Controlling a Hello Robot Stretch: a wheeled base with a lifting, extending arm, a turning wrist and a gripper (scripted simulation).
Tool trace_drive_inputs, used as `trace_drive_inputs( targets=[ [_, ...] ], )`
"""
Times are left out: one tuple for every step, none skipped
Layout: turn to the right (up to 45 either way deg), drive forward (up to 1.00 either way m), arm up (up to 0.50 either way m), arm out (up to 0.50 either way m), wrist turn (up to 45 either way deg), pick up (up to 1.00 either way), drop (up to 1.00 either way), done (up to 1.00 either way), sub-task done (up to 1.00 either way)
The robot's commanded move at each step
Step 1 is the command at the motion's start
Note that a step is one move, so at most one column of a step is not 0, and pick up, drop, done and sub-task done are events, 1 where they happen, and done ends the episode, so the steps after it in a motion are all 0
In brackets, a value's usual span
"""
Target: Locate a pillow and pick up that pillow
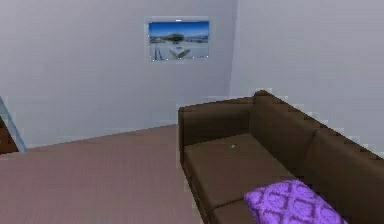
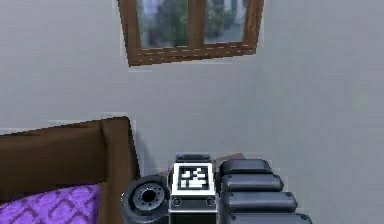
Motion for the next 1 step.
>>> trace_drive_inputs(
  targets=[
    [0.0, 0.30, 0.00, 0.00, 0.0, 0.00, 0.00, 0.00, 0.00]
  ],
)
